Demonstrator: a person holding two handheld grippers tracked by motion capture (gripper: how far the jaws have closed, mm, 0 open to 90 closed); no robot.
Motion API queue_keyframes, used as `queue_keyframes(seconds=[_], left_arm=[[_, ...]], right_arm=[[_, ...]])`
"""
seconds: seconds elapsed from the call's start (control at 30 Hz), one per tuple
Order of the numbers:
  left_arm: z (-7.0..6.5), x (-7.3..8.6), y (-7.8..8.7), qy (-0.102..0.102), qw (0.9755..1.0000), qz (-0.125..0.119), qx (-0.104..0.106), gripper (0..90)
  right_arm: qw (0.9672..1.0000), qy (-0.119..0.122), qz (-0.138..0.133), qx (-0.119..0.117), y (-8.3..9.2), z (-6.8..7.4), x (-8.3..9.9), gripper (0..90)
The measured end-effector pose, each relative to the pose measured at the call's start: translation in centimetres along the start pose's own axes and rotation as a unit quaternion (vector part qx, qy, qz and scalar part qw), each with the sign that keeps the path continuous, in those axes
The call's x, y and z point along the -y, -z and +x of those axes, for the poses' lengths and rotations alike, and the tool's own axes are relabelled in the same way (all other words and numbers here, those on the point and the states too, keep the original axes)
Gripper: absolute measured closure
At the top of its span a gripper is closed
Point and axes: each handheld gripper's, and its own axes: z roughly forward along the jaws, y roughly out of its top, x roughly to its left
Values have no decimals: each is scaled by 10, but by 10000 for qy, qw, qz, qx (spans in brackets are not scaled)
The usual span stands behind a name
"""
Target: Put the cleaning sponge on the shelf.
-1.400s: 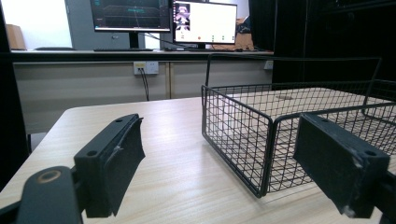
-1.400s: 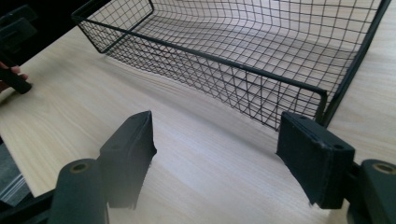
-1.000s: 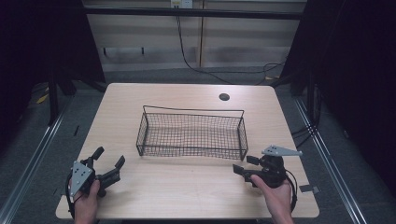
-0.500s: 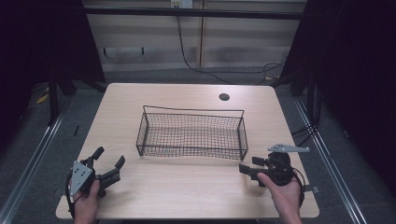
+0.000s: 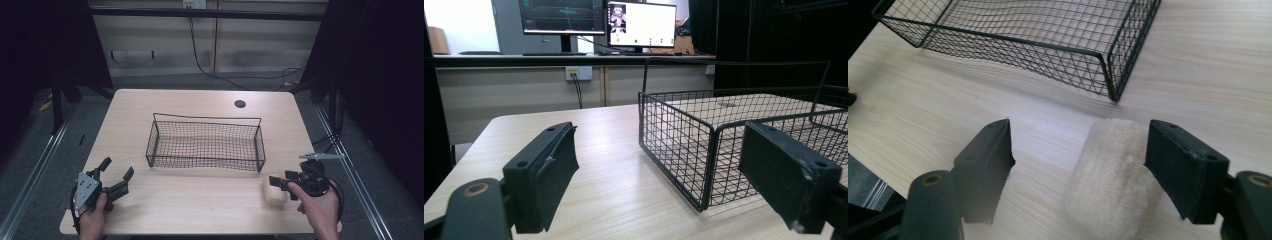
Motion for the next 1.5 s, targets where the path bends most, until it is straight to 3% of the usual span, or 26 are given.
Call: queue_keyframes(seconds=[0.07, 0.23, 0.37, 0.7, 0.87, 1.03, 1.5], left_arm=[[0, 0, 0, -4, 10000, 2, -5, 154], [0, 0, 0, -4, 10000, 1, -4, 154], [0, 0, 0, -4, 10000, 3, -4, 154], [0, 0, 0, 17, 10000, 2, 64, 154], [0, 0, 0, -4, 10000, 1, 3, 154], [0, 0, 0, 16, 10000, 3, 62, 154], [0, 0, 0, 17, 10000, 3, 61, 155]], right_arm=[[10000, -11, 23, 18, 0, -1, 0, 261], [9992, -71, 387, 39, -2, -4, -3, 236], [9972, -49, 744, 71, -5, -7, -5, 239], [9926, -69, 1207, 123, -7, -10, -11, 240], [9872, -159, 1577, 186, -13, -13, -11, 243], [9852, -174, 1701, 159, -14, -15, -15, 243], [9732, -289, 2254, 345, -31, -19, -20, 240]])
